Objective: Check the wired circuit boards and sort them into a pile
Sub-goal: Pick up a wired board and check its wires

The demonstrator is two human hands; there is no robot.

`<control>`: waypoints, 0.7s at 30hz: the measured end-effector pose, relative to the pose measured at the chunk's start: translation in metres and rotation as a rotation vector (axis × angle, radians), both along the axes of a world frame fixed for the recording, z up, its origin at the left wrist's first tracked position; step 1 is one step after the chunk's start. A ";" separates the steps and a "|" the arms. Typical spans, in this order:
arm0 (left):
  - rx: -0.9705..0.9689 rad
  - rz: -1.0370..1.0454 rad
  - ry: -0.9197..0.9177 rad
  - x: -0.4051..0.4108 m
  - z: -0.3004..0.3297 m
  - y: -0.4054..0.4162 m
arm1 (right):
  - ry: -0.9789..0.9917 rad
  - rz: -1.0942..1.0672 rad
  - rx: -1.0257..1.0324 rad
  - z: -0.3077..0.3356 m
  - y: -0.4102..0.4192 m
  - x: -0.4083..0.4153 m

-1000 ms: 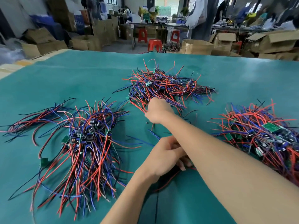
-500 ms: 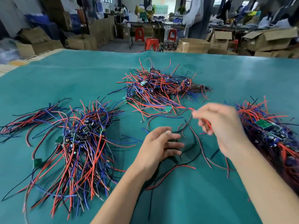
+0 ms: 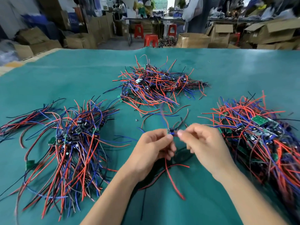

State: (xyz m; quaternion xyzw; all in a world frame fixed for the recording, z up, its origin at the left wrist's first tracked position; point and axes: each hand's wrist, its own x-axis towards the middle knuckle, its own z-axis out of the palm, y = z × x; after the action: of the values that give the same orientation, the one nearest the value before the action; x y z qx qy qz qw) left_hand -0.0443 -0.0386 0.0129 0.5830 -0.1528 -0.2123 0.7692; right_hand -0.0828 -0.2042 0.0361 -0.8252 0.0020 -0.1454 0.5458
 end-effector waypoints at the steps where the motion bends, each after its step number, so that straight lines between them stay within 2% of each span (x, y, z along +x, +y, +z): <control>1: 0.033 -0.050 -0.044 -0.002 0.000 0.001 | 0.012 -0.043 0.070 0.000 -0.001 0.001; 5: 0.116 -0.163 -0.145 -0.004 0.002 0.004 | 0.220 0.122 0.458 0.000 -0.003 0.003; 8: 0.130 -0.168 -0.153 -0.005 0.003 0.005 | 0.263 0.188 0.543 0.002 -0.006 0.003; 12: 0.167 -0.166 -0.143 -0.003 0.001 0.004 | 0.206 0.043 0.593 0.000 -0.008 0.006; 16: 0.192 -0.176 -0.155 -0.001 0.002 0.006 | 0.136 -0.107 0.521 -0.004 -0.003 0.009; 21: 0.241 -0.213 -0.195 -0.003 0.004 0.007 | 0.067 -0.273 0.734 0.002 -0.018 0.015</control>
State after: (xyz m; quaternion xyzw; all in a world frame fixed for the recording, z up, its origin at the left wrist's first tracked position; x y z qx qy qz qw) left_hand -0.0468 -0.0317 0.0167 0.6691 -0.2612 -0.2518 0.6486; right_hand -0.0680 -0.2219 0.0378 -0.5717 0.1815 -0.1792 0.7798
